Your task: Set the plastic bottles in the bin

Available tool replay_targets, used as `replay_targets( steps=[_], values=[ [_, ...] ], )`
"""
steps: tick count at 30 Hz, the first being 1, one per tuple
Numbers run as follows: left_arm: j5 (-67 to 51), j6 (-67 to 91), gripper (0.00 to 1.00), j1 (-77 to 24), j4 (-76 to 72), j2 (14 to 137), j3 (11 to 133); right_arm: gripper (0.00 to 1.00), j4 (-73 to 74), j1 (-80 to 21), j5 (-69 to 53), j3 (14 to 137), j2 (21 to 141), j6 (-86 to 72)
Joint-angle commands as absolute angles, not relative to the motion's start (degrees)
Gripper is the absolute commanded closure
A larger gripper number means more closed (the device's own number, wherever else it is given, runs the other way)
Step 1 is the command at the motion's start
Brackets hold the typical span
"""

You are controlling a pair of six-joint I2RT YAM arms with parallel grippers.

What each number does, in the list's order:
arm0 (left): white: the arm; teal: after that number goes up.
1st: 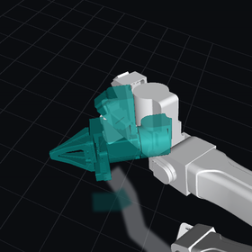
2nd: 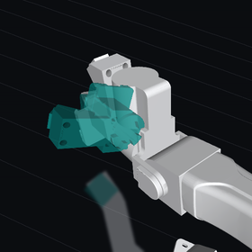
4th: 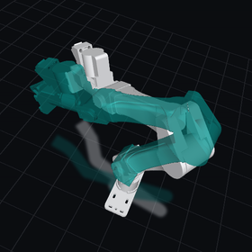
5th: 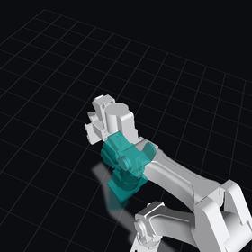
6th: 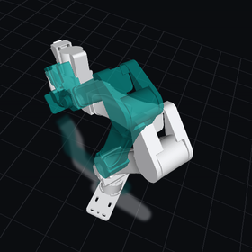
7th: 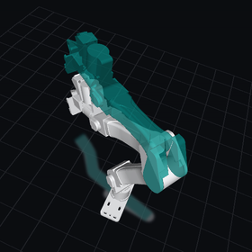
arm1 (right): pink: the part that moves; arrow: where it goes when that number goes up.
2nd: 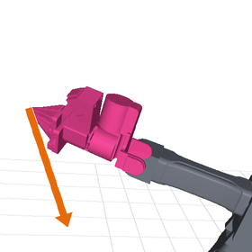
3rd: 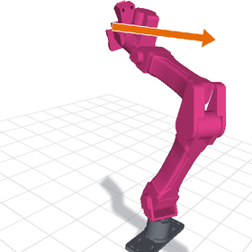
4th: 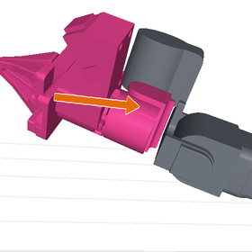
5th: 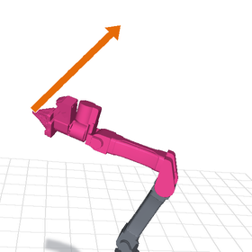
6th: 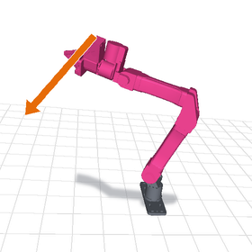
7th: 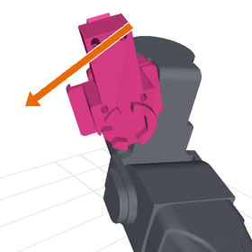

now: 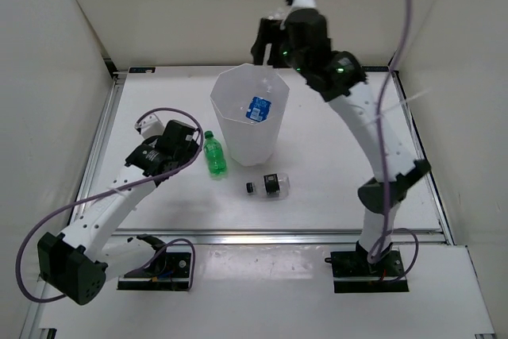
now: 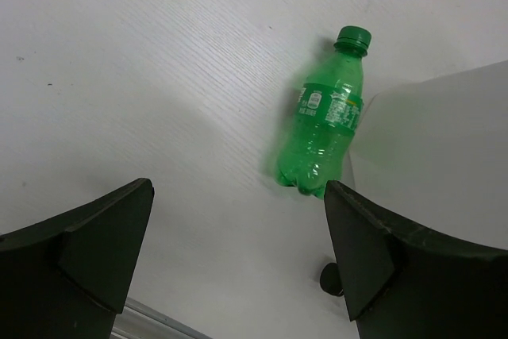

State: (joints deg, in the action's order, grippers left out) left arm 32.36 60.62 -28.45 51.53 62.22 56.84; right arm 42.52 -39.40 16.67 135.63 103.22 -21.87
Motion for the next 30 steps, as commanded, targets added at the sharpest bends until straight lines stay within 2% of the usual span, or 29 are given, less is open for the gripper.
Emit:
replay_targets(
  steps=[1, 2, 5, 12, 30],
  values=[
    [32.70, 58.80, 0.00, -28.21, 49.66, 64.41, 58.44, 0.16, 42.28, -41.66, 18.37, 135.35, 108.53, -19.51],
    [32.17, 58.10, 0.00, -28.21, 49.66, 65.03, 59.14, 0.00, 42.97, -41.66, 17.41, 135.35, 108.54, -19.51],
    [30.86, 57.39, 0.00, -28.21, 47.91, 67.58, 59.77, 0.00, 43.68, -43.67, 19.23, 134.04, 104.87, -20.04],
    [25.67, 52.48, 0.00, -28.21, 39.05, 73.91, 58.18, 0.00, 42.19, -44.21, 22.32, 118.58, 89.67, -19.52],
    [14.95, 50.19, 0.00, -24.96, 18.90, 90.16, 52.91, 0.00, 47.99, -42.98, 21.62, 109.87, 80.95, -14.59]
  ],
)
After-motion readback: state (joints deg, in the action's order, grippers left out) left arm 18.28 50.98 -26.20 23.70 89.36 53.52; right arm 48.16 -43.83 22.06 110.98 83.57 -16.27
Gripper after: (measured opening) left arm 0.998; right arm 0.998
